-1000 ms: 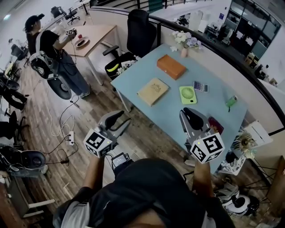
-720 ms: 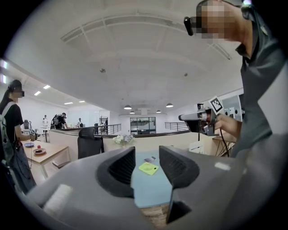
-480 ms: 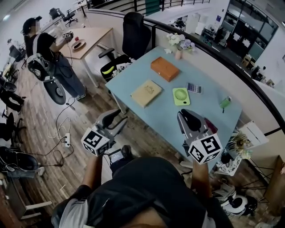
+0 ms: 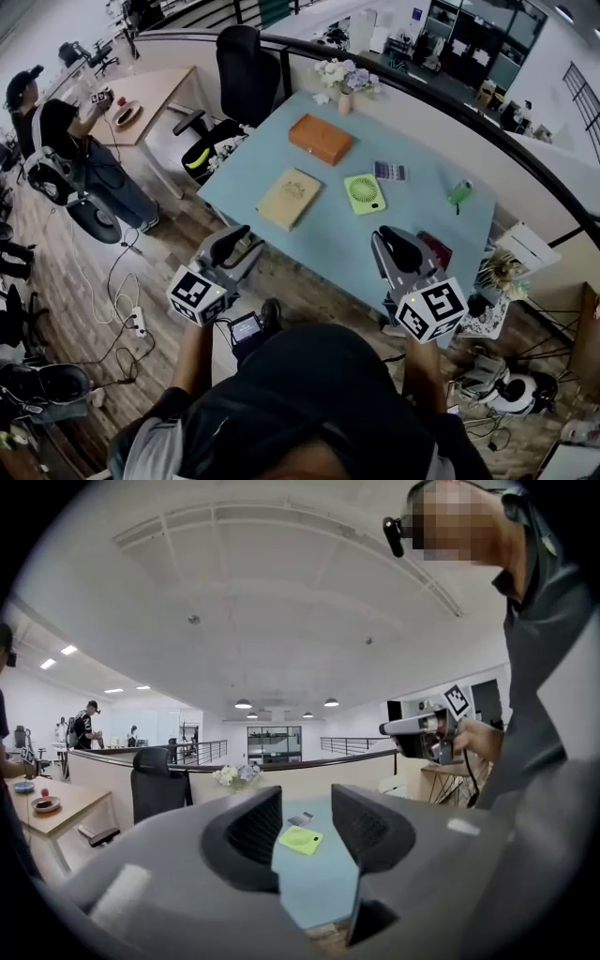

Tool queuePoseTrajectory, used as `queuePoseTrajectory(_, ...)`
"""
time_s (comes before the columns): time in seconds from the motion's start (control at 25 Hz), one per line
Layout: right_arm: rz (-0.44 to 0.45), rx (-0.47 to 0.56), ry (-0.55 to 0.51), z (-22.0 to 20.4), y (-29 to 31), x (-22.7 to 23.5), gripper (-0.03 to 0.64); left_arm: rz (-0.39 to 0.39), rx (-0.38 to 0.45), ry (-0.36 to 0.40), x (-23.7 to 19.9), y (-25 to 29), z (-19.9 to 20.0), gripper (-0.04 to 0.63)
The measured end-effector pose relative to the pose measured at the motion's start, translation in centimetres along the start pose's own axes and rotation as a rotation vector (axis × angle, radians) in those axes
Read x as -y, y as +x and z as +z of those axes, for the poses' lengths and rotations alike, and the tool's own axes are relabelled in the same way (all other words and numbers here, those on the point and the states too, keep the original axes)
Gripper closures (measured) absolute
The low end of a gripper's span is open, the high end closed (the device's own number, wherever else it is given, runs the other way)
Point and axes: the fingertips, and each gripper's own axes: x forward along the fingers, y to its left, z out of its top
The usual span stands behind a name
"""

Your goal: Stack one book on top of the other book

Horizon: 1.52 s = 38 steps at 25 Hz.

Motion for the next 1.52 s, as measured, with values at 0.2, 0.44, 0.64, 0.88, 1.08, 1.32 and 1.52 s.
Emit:
queuePoseTrajectory(0.2,-0.071,0.003,0.011,0.4,2.5,0.0,0.578,-0.083,0.005,-0.009,-3.0,1.6,0.1,0.376)
queuePoseTrajectory(0.44,-0.128,-0.005,0.015,0.5,6.4,-0.6,0.578,-0.135,0.011,-0.011,-8.0,2.6,0.0,0.376)
queuePoseTrajectory(0.64,-0.174,-0.010,0.011,0.3,9.3,-0.8,0.578,-0.178,0.014,-0.003,-11.2,3.5,-0.8,0.376)
queuePoseTrajectory(0.88,-0.239,-0.016,0.016,0.2,11.7,-1.7,0.578,-0.238,0.011,-0.014,-14.4,4.1,-1.6,0.376)
queuePoseTrajectory(1.08,-0.288,-0.036,0.017,-0.2,13.2,-2.9,0.578,-0.290,0.021,-0.017,-16.3,4.2,-1.9,0.376)
queuePoseTrajectory(1.32,-0.311,-0.075,-0.001,-0.1,15.4,-4.6,0.578,-0.319,0.052,-0.035,-18.3,3.6,-2.5,0.376)
queuePoseTrajectory(1.52,-0.303,-0.113,-0.013,-0.5,17.4,-5.3,0.578,-0.311,0.070,-0.062,-19.9,3.1,-3.5,0.376)
